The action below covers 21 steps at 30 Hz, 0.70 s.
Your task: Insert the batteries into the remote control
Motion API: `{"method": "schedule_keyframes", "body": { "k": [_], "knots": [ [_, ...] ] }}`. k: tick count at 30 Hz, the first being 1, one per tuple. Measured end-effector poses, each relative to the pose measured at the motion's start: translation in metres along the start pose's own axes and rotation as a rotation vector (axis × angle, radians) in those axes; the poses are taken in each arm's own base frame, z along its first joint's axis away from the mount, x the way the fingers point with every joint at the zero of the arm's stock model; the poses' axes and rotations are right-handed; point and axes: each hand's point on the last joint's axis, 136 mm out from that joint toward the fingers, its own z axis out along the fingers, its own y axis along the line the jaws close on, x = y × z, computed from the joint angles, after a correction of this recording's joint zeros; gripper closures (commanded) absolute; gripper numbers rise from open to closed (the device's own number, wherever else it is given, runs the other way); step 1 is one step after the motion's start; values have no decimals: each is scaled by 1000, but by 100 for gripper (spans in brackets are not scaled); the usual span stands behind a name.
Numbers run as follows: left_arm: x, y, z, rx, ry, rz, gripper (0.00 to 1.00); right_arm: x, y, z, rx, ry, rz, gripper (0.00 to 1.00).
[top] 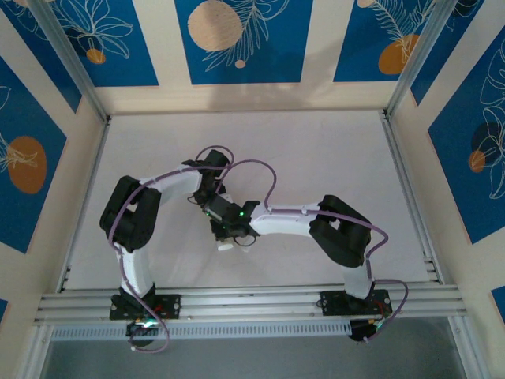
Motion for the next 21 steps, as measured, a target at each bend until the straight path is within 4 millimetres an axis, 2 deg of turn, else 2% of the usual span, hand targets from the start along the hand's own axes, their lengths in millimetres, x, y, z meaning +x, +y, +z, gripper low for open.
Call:
{"method": "schedule_keyframes", "body": {
  "k": [4,9,12,21],
  "knots": [
    [0,0,0,0,0,0,65,11,2,1,-3,25,-15,85],
    [0,0,0,0,0,0,65,11,2,1,-3,25,-14,86],
    [0,0,0,1,0,0,65,11,2,1,-4,27,-11,92],
    [0,0,0,1,0,0,66,11,3,1,-9,30,-6,94]
  ]
}}
